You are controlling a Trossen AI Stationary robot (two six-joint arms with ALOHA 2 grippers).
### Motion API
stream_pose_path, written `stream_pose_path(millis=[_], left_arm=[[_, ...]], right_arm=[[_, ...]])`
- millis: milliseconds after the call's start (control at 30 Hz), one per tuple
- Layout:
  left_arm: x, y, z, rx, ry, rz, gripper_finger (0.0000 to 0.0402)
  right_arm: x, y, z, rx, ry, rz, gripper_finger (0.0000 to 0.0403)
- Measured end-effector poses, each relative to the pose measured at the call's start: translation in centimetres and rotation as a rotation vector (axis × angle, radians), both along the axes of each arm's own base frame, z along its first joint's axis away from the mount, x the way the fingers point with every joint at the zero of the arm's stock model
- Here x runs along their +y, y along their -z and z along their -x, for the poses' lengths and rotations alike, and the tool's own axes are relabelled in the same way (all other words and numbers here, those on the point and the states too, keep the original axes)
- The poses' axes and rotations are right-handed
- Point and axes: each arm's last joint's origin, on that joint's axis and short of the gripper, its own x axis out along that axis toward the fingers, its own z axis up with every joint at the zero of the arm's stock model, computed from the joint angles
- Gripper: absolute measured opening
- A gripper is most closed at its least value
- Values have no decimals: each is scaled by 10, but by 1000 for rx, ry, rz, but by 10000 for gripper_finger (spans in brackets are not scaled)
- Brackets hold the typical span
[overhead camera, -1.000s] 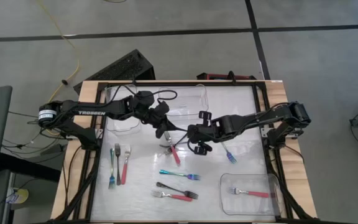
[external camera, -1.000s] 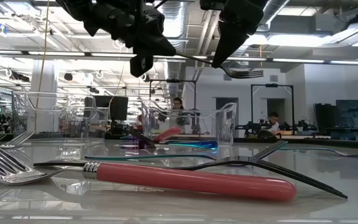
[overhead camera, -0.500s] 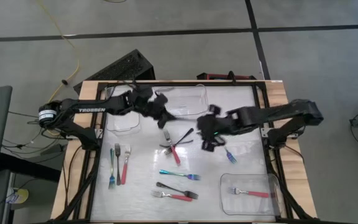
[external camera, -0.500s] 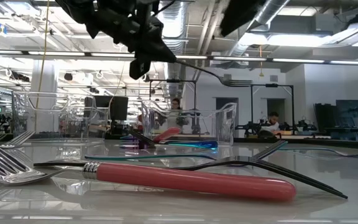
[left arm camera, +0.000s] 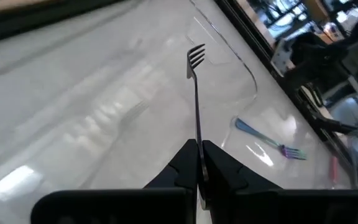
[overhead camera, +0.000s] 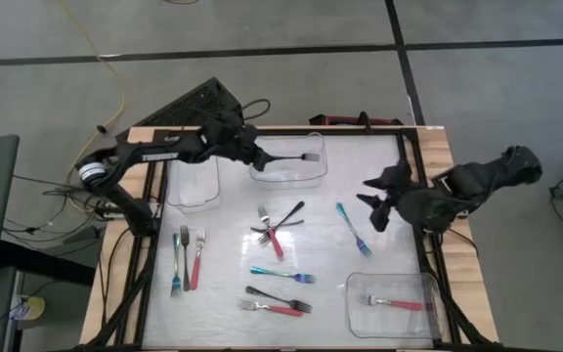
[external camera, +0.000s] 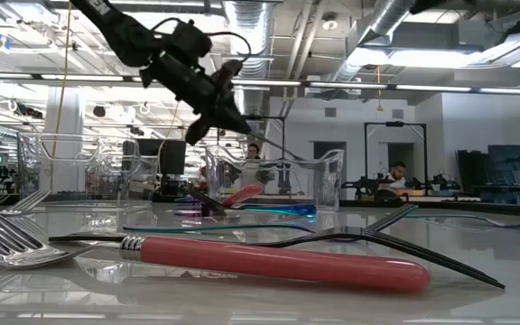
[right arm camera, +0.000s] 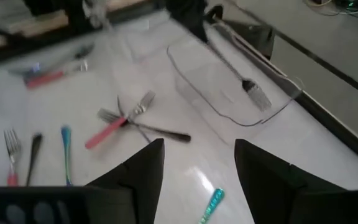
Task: Sort silverware by color (type)
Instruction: Put the black fork into the top right transparent bin, then put the purple fork into the top left transparent bin
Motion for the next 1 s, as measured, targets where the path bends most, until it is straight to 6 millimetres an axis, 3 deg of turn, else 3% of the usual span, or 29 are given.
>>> stream_pose_path(millis=[167, 467, 833, 1000], left_arm=[[0, 10, -4, 38, -6, -1, 0], [-4, 10, -7, 46, 33, -48, 11], [-4, 8, -7, 56, 61, -101, 148], [-5, -6, -3, 45, 77, -168, 192]], right_arm=[[3, 13, 4, -77, 14, -33, 216], [10, 31, -10, -55, 38, -60, 216], [14, 32, -19, -68, 23, -55, 216], [15, 31, -19, -73, 14, -61, 216]])
